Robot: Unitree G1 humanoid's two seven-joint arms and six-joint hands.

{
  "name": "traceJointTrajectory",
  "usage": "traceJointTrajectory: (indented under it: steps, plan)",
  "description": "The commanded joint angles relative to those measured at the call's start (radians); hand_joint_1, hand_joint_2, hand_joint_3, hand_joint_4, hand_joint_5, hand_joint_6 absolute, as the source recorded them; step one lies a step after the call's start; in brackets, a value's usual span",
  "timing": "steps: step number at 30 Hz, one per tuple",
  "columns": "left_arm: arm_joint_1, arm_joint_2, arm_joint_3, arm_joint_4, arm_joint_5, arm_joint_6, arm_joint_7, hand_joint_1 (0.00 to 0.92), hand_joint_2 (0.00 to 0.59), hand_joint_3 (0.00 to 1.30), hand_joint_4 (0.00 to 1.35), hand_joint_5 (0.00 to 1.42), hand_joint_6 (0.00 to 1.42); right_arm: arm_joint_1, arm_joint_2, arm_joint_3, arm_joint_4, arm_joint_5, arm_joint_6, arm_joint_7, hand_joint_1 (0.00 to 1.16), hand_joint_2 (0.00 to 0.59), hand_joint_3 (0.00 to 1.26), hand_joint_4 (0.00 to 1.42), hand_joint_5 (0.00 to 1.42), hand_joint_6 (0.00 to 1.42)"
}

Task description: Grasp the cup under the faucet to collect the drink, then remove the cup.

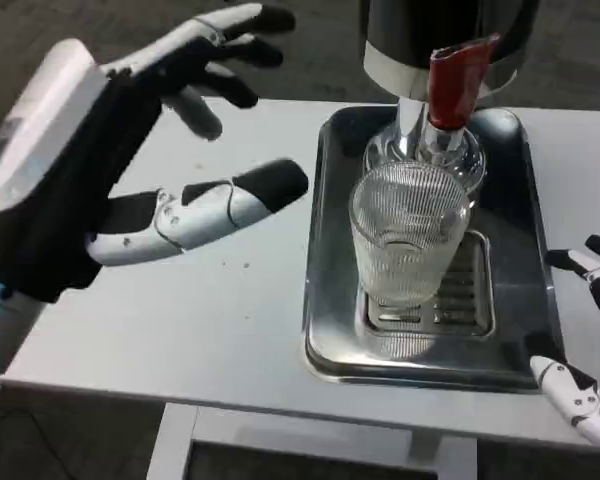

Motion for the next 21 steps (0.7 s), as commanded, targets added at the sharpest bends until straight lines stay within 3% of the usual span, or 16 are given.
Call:
traceJointTrajectory:
  steps: [1, 8, 14, 21]
  plan:
    - [-0.117, 0.038, 0.032, -0.052, -0.231, 0.102, -0.093, 0.041, 0.155, 0.34, 0.36, 0.45, 0.44, 0.019, 0.000, 0.007, -0.019, -0.001, 0.000, -0.014, 0.42, 0.467, 0.14, 0.00, 0.00, 0.10]
    - [-0.264, 0.072, 0.019, -0.054, -0.450, 0.260, -0.184, 0.000, 0.155, 0.27, 0.27, 0.39, 0.39, 0.022, 0.008, 0.008, -0.019, -0.003, -0.010, -0.020, 0.42, 0.467, 0.14, 0.00, 0.00, 0.10]
    - [-0.344, 0.056, -0.023, -0.009, -0.565, 0.399, -0.228, 0.000, 0.149, 0.23, 0.23, 0.36, 0.36, 0.027, 0.019, 0.004, -0.019, -0.002, -0.021, -0.022, 0.42, 0.467, 0.14, 0.00, 0.00, 0.10]
    - [-0.464, 0.014, -0.079, 0.080, -0.579, 0.455, -0.239, 0.000, 0.149, 0.20, 0.18, 0.32, 0.30, 0.025, 0.021, 0.000, -0.019, 0.006, -0.027, -0.024, 0.42, 0.467, 0.14, 0.00, 0.00, 0.10]
